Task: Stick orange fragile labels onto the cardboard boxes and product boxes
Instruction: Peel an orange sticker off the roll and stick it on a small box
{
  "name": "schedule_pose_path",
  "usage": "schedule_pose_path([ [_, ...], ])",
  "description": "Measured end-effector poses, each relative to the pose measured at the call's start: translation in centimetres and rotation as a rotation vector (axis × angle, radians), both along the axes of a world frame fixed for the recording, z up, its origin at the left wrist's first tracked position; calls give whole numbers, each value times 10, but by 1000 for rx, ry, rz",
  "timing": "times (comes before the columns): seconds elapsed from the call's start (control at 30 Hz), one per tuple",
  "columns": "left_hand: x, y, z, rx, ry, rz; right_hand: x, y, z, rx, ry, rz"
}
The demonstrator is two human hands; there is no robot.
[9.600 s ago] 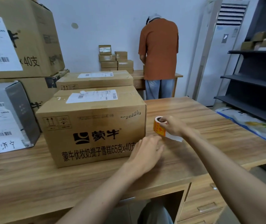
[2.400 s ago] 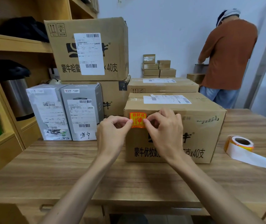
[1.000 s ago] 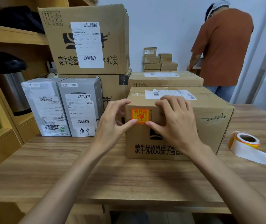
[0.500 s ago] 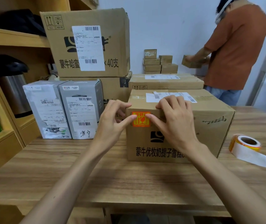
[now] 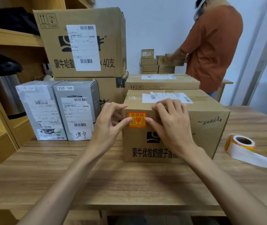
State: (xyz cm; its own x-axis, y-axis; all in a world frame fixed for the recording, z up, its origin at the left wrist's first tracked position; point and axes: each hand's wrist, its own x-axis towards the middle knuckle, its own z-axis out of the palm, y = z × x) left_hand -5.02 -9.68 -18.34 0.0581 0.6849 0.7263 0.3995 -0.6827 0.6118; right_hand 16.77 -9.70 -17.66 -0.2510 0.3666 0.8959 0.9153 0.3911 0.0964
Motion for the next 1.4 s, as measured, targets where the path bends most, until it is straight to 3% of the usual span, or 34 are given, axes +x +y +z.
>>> schedule_pose_path([
  [0.2,14,-11,-2,31,-29,38,14,-6,6,-45,-21,42],
  [0.43,43,-25,1,123,58,67,56,-24,12,-156,-57,112],
  [0.57,59,-39,5,371,127,252,102,-52,12,-124,136,106],
  [0.7,119,-51,-2,535,275,69,173,-71,-2,-159,322,-56],
  [0.87,211,-51,-27,266,499,-188,243,-70,-31,-470,369,-291],
  [1.03,282,-52,-51,-56,631,-184,272,-63,-45,-710,326,-359],
  [1.17,314,-43,-68,-284,603,-105,277,-52,-52,-767,301,-337],
  [1.4,337,-29,-72,-411,625,-37,272,-33,-55,-773,291,-314],
])
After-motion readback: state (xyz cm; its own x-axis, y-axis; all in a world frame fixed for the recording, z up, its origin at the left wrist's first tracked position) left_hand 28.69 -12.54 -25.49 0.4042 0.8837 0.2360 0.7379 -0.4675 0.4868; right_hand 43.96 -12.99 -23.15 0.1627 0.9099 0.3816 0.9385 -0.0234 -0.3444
